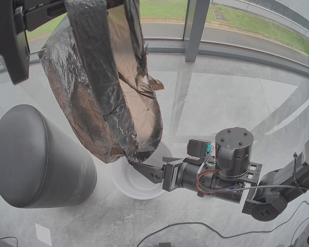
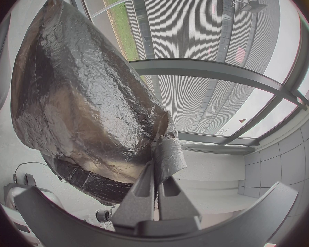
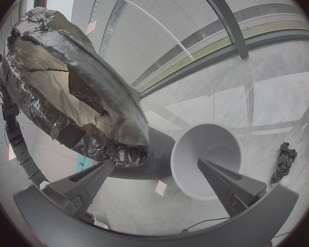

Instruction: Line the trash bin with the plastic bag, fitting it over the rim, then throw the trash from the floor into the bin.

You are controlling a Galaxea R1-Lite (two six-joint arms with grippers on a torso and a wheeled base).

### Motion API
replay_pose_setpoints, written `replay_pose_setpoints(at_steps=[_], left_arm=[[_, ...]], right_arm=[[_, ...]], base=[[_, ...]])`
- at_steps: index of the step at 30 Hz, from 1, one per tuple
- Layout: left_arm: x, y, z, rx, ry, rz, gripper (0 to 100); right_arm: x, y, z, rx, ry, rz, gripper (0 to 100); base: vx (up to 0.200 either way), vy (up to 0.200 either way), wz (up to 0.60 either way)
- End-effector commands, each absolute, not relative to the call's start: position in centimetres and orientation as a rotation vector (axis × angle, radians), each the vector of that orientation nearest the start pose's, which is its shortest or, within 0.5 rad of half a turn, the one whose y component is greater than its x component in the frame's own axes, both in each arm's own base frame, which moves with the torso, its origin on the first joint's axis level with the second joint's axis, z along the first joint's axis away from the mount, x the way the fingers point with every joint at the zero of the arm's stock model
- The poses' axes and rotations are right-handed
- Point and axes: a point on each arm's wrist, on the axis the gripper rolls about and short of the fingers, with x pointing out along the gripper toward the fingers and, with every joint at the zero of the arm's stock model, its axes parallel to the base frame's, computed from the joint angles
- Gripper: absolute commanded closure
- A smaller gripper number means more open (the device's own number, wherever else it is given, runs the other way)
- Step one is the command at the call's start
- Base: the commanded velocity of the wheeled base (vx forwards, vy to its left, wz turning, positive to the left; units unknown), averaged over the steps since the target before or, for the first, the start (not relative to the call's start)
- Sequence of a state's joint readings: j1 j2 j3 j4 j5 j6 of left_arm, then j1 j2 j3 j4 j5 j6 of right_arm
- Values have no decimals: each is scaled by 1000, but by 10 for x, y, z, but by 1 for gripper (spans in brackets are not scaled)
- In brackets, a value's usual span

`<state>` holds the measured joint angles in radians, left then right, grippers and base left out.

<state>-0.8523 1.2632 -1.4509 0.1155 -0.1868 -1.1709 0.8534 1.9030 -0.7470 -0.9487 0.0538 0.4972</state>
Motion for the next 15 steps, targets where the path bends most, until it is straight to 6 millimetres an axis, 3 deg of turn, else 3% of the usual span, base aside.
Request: replay_pose_setpoints(at_steps=[1, 7, 15], left_arm=[[103, -128, 395, -1076, 565, -967, 100], [101, -129, 385, -1065, 598, -958, 100], [99, -126, 386, -1080, 565, -982, 100]], right_arm=[[226, 260, 132, 378, 413, 833, 0], [232, 266, 138, 386, 382, 841, 0], [233, 260, 145, 395, 359, 825, 0]], base=[[0, 0, 0], [0, 0, 0], [0, 0, 0]])
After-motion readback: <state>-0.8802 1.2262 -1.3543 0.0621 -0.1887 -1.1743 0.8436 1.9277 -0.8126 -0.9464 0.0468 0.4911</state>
